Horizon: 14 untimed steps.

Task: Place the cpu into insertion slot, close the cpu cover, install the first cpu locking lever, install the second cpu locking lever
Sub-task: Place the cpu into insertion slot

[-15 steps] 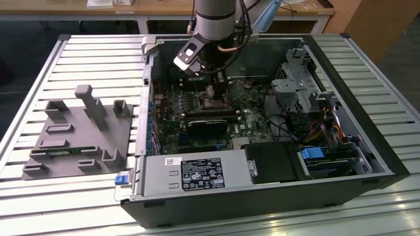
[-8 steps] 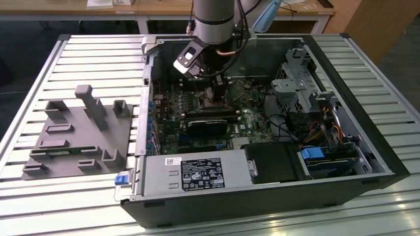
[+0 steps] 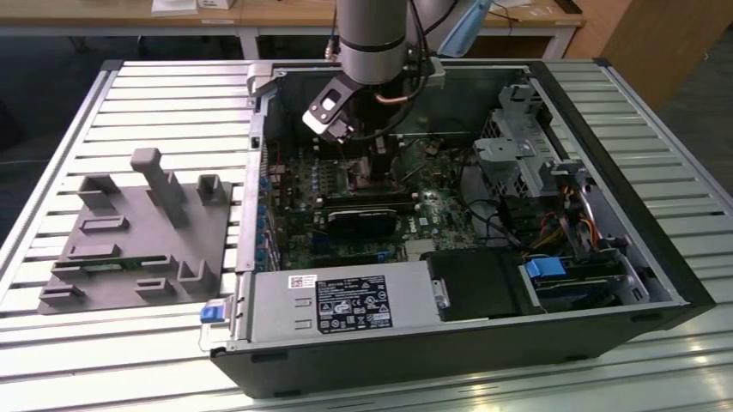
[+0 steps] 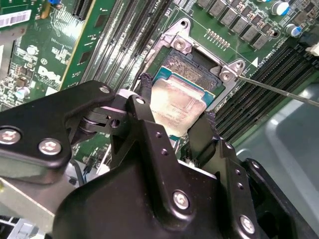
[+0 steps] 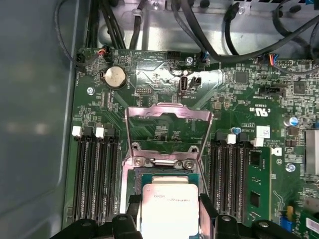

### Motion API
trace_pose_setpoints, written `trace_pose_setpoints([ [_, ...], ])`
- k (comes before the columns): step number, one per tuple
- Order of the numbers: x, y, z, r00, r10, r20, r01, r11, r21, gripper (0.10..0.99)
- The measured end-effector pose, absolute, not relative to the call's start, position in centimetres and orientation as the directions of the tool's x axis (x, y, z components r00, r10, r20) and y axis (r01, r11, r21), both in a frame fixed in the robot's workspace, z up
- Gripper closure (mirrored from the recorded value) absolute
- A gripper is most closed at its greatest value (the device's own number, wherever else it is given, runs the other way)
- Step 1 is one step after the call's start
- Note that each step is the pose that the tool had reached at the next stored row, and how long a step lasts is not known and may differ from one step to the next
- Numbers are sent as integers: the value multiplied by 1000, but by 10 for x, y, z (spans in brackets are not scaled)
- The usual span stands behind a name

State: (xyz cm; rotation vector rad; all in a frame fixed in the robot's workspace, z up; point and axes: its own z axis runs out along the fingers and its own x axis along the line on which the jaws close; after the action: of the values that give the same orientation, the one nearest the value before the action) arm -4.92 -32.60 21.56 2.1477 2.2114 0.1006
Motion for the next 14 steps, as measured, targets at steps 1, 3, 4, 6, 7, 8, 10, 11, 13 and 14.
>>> trace_pose_setpoints([
  [1, -49, -326, 214, -28, 1000, 4, 996, 27, 87, 545],
  [3, -50, -325, 212, -24, 1000, 4, 996, 24, 86, 545],
  [4, -50, -325, 211, -22, 1000, 4, 996, 22, 86, 545],
  [6, -51, -325, 208, -17, 1000, 4, 996, 17, 87, 545],
  [7, -51, -325, 207, -15, 1000, 4, 996, 14, 87, 545],
  [8, -52, -325, 206, -10, 1000, 4, 996, 10, 87, 545],
  [10, -52, -324, 205, 1, 1000, 4, 996, -1, 87, 545],
  [11, -52, -324, 204, 5, 1000, 4, 996, -5, 86, 545],
  [13, -52, -323, 203, 13, 1000, 4, 996, -13, 86, 545],
  [14, -52, -323, 202, 16, 1000, 4, 996, -17, 87, 545],
])
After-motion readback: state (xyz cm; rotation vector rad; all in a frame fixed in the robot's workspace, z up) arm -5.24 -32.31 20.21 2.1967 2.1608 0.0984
